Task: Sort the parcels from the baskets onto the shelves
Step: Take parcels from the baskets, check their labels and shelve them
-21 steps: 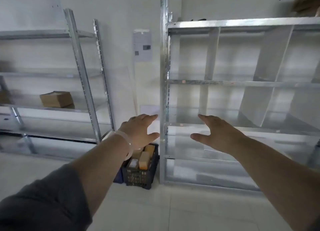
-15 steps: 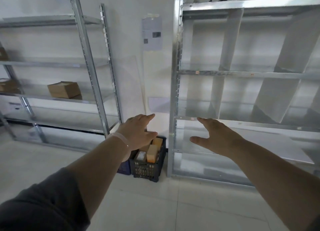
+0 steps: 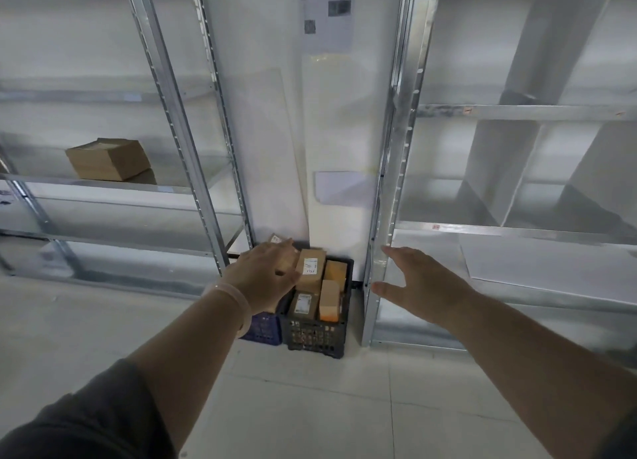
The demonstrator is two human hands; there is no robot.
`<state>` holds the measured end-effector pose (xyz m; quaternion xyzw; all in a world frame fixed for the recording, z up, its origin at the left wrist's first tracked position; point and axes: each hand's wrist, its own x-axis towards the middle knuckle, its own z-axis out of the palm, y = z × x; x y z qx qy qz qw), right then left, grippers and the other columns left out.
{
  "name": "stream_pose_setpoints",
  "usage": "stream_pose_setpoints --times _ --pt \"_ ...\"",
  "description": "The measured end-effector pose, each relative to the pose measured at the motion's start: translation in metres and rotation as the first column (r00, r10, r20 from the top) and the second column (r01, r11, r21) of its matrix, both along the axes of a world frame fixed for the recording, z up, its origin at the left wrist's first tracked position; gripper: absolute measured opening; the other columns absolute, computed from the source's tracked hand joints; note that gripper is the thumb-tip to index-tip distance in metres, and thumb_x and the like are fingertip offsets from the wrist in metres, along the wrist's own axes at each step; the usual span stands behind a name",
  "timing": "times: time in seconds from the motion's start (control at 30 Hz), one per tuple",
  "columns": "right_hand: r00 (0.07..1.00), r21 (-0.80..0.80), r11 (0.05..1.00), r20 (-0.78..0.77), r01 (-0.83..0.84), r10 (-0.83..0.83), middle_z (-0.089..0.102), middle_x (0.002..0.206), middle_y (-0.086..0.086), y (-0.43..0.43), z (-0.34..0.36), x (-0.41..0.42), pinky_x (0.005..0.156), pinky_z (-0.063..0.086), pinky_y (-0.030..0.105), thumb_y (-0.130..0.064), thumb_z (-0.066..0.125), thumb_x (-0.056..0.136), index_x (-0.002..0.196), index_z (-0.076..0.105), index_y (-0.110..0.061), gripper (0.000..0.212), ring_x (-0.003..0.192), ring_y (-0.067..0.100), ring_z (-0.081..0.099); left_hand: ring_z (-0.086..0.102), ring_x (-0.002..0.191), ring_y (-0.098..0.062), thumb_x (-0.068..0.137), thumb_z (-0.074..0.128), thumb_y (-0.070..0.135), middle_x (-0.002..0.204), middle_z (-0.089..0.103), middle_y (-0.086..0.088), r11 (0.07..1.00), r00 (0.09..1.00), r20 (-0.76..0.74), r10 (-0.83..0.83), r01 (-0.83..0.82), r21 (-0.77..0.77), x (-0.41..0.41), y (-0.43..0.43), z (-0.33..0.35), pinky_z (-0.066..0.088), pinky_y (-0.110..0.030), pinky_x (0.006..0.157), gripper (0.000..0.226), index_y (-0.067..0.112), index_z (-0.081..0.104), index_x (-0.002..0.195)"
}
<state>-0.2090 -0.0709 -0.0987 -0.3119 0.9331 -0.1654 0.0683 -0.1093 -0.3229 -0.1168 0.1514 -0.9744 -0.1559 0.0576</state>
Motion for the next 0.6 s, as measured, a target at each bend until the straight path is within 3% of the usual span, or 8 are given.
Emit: stream_pose_setpoints --times 0.43,0.6 --pt "0.968 0.027 0.994 0.226 0.102 -0.105 0.030 0.156 -0.003 -0.081 -0.105 -0.152 0.117 0.026 0.035 -0.056 0.055 0.090 0.153 0.023 -0.027 0.076 0.143 0.015 0.028 0.029 0.142 -0.022 0.095 0.048 0.051 0.156 0.032 0.004 0.997 0.984 0.169 -0.051 0.040 0.069 -0.163 -0.083 -0.101 0.033 -0.046 0.114 0.064 0.034 0.023 0.152" --pt "0.933 0.080 0.992 0.338 0.101 -0.122 0.031 0.155 -0.003 -0.112 -0.140 -0.224 0.114 0.026 0.033 -0.053 0.055 0.091 0.153 0.024 -0.028 0.073 0.142 0.016 0.029 0.047 0.129 -0.019 0.085 0.040 0.062 0.139 0.049 0.010 0.995 0.967 0.255 -0.009 -0.016 0.096 -0.235 -0.108 -0.137 0.043 -0.044 0.104 0.063 0.037 0.032 0.142"
